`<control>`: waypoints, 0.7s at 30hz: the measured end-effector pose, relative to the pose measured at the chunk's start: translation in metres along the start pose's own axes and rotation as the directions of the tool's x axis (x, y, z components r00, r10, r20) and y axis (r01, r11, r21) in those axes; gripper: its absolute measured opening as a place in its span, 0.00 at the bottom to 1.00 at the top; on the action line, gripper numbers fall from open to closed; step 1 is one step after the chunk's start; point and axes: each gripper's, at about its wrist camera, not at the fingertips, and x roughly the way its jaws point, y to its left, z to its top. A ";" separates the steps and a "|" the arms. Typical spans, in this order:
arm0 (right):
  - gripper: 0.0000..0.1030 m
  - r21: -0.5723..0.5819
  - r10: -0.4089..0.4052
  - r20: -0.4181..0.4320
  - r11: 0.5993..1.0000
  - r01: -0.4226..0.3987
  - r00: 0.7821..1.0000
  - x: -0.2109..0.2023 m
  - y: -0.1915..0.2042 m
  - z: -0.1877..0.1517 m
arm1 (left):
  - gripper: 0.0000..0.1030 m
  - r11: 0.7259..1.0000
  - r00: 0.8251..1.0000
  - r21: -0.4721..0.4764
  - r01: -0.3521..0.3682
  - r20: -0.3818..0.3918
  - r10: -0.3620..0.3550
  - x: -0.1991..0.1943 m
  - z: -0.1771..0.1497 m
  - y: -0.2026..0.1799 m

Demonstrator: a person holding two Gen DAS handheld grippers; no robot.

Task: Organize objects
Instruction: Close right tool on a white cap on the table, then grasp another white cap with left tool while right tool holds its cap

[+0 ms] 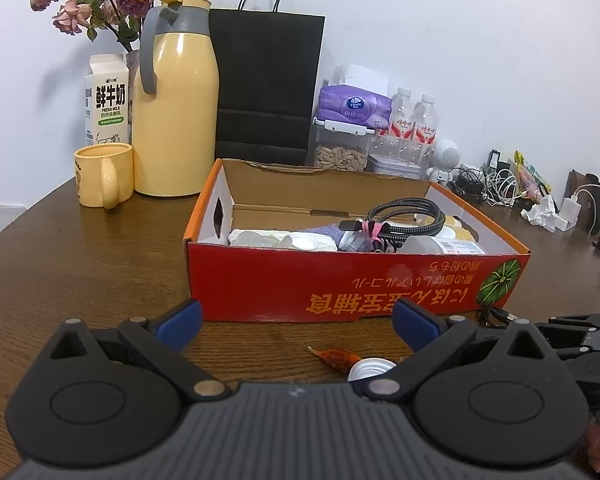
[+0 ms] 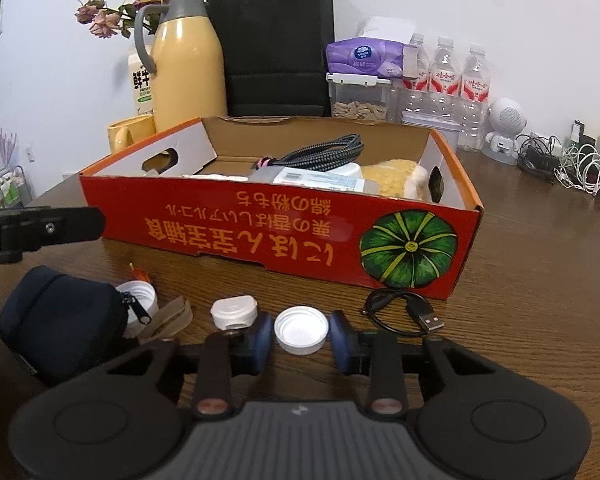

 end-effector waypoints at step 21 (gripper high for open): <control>0.26 0.073 -0.029 0.175 0.997 0.016 0.984 -0.030 -0.020 0.000 | 1.00 0.997 0.997 0.039 0.061 -0.047 -0.059 0.002 0.001 -0.027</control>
